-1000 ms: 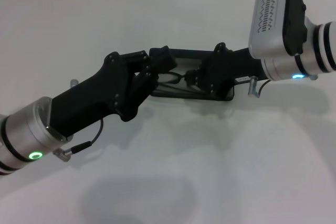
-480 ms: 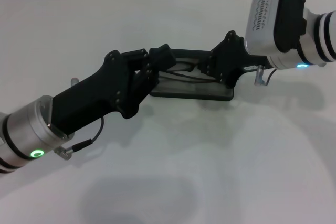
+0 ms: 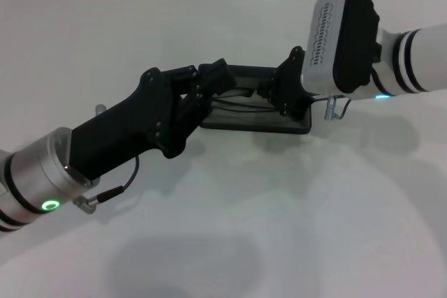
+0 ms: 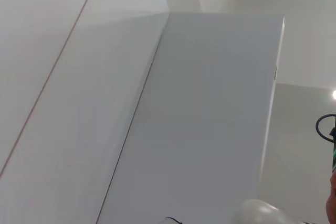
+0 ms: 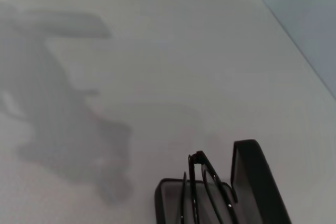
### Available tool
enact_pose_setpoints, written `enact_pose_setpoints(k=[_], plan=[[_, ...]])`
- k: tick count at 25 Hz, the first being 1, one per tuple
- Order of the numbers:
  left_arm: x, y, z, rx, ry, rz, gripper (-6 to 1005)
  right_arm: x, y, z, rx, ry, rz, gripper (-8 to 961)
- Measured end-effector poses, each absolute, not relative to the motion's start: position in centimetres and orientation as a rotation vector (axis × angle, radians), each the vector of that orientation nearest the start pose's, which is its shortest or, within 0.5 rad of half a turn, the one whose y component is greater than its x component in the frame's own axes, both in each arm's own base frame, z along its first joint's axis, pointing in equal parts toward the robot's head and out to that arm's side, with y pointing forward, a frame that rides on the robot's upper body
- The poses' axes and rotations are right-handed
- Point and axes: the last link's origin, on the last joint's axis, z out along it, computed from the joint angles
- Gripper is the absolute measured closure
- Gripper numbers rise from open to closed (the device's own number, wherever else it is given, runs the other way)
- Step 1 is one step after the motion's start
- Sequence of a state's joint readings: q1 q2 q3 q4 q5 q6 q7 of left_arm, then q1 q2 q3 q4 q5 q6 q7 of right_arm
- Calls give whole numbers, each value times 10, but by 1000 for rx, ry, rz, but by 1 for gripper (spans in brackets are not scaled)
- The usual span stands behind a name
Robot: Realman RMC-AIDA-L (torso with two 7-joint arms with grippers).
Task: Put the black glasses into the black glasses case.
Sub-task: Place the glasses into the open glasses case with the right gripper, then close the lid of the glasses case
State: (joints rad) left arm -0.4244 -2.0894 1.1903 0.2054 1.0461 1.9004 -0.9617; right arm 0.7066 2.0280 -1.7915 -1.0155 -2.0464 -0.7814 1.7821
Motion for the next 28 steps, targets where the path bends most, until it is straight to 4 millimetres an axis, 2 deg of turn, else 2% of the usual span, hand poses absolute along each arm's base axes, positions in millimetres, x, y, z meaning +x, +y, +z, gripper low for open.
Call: enact_pose_setpoints(k=[23, 28], plan=[[-230, 251, -23, -2372, -474, -1682, 951, 130, 391, -91, -2710, -199, -63, 825], [-231, 251, -23, -2368, -475, -1682, 951, 131, 386, -89, -2715, -174, -33, 815]])
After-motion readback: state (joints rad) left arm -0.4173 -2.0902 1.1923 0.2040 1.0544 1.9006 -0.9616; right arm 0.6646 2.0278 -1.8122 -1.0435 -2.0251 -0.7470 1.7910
